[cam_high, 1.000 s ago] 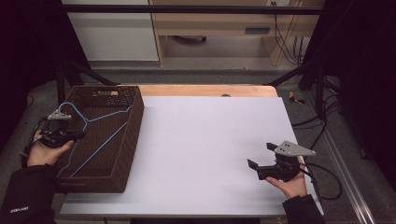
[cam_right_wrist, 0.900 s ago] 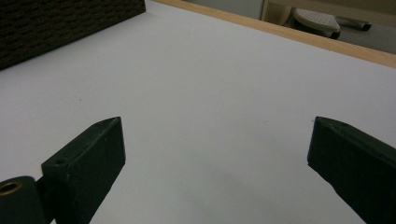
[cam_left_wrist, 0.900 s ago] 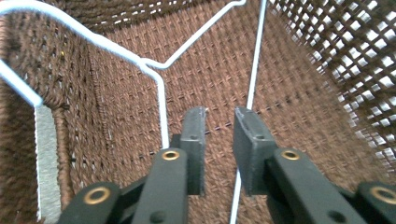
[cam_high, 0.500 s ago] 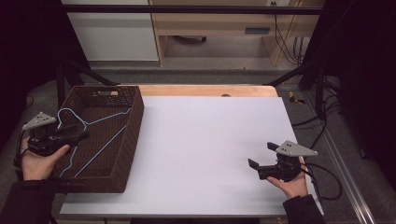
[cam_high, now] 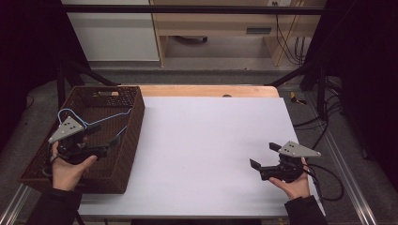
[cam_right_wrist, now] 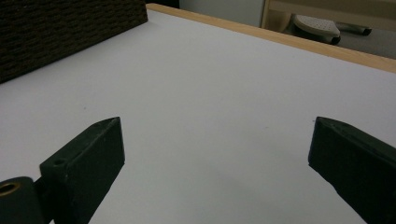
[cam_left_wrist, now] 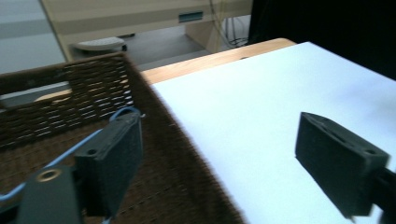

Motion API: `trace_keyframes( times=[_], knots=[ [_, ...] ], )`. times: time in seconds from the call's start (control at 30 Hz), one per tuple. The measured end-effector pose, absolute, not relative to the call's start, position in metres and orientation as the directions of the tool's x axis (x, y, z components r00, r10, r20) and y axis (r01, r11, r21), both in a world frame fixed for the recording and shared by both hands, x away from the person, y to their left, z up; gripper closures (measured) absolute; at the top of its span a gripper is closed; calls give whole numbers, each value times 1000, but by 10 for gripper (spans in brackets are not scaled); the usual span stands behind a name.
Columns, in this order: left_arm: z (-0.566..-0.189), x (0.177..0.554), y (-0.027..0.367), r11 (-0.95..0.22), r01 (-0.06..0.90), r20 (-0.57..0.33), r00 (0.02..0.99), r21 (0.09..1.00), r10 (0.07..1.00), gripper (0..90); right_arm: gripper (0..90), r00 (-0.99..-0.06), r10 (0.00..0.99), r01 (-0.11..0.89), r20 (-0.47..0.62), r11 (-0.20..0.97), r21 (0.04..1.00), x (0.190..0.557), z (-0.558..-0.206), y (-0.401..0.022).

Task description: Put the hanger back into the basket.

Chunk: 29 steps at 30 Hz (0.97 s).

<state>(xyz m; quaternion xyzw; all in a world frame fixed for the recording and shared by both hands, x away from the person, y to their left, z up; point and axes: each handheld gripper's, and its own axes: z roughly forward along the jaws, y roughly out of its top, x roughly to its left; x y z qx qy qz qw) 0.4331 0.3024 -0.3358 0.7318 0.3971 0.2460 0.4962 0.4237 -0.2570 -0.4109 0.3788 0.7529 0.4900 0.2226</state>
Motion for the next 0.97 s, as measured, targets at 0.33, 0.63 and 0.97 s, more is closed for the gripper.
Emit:
trace_keyframes(
  times=[0.33,0.63,0.97],
  knots=[
    [-354,421,252,-259,319,-8,643,912,766,66,38,-616,787,347,40,225,911,423,-410,-258],
    [-376,415,227,-268,313,-9,665,911,746,65,38,-612,790,347,48,214,913,422,-410,-260],
    [-391,415,224,-261,320,-34,689,911,724,68,38,-612,789,345,53,206,916,421,-410,-262]
  ],
)
